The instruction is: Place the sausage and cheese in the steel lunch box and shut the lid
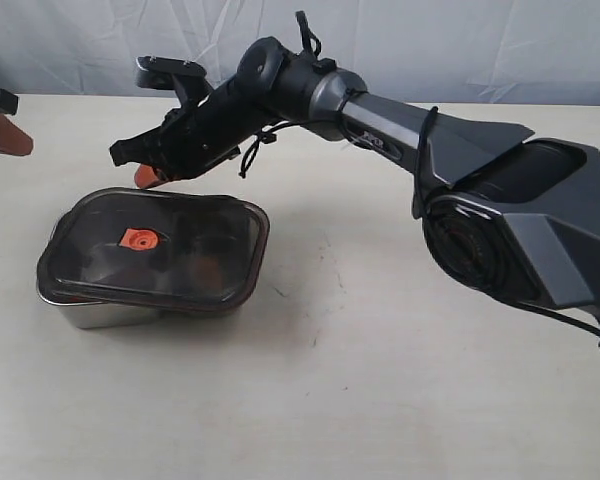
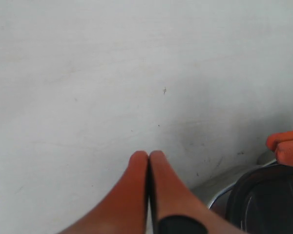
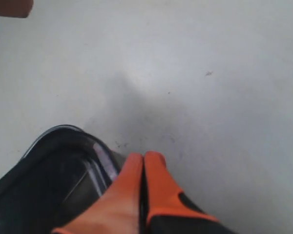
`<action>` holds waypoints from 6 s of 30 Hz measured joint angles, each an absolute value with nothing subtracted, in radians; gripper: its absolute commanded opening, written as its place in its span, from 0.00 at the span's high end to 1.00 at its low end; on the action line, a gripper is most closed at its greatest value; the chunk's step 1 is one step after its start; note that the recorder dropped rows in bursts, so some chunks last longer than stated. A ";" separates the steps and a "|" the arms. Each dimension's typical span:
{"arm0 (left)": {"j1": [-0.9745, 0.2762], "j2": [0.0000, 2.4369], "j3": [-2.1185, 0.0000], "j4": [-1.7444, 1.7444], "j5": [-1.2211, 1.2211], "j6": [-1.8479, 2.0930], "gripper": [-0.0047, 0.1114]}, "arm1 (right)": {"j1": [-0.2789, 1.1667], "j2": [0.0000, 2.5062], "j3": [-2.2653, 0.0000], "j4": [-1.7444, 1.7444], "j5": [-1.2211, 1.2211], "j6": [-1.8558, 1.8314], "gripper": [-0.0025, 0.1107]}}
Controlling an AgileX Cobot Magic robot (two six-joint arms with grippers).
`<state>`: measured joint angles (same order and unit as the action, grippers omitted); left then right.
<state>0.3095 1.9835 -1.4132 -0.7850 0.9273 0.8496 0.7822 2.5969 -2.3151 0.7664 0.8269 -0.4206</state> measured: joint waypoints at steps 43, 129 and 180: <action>0.310 1.984 -1.413 -0.777 0.924 0.850 0.96 | 0.707 2.282 -1.956 0.262 1.222 0.029 0.98; 0.148 2.096 -1.467 -0.826 1.123 1.051 0.96 | 0.930 2.106 -1.544 0.417 1.147 -0.047 0.98; 0.209 2.044 -1.469 -0.731 1.186 0.967 0.96 | 0.787 2.072 -1.544 0.088 0.870 0.130 0.98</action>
<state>0.2090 2.0442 -1.4688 -0.7310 1.1864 0.9665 0.7871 2.0719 -1.5443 0.0878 0.8703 0.1298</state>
